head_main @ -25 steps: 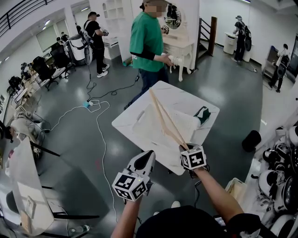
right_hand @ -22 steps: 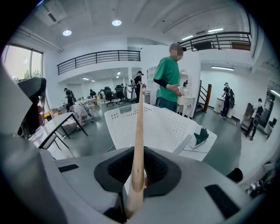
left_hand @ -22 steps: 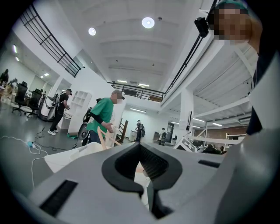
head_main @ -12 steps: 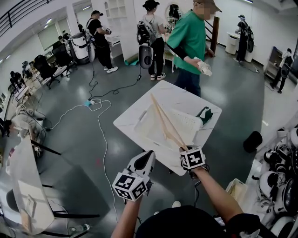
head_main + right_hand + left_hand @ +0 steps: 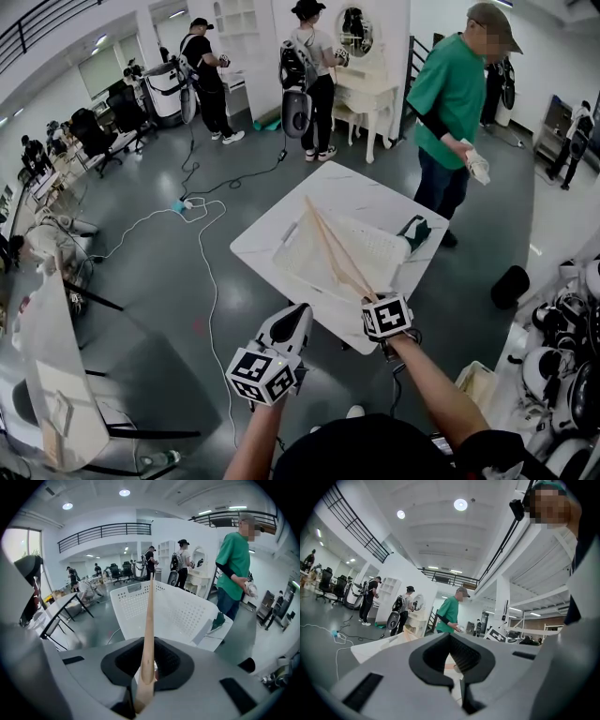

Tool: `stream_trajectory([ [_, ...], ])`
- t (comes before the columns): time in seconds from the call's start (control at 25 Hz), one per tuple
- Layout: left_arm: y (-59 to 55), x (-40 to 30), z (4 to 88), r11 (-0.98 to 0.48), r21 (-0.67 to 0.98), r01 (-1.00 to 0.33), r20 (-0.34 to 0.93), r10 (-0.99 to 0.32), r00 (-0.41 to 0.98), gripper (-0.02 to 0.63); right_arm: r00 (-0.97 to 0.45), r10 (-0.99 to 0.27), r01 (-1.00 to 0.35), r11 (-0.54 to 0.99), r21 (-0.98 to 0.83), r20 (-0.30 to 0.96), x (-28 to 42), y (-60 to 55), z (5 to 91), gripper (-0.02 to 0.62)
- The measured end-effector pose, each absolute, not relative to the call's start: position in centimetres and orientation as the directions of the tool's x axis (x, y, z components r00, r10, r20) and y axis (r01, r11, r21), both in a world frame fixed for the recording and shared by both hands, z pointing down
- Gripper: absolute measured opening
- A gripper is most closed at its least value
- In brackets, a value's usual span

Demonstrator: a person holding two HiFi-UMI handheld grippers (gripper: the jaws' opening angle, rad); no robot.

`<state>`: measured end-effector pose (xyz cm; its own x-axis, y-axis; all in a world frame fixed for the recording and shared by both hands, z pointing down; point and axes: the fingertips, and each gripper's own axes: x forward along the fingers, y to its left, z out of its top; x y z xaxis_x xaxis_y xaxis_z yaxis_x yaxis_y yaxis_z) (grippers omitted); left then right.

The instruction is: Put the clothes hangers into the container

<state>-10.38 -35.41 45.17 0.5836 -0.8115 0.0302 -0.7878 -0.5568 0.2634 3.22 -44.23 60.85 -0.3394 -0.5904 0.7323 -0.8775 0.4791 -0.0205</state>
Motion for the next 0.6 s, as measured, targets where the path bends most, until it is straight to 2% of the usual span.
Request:
stream_trajectory([
  [0.6,-35.4,-10.4,45.1,-0.562,0.268,-0.783,0.032,-0.807,0.59,0.003,-0.363,-0.613,-0.873,0.488,-0.025,0.702,2.6,-44.4,60.1,0.064],
])
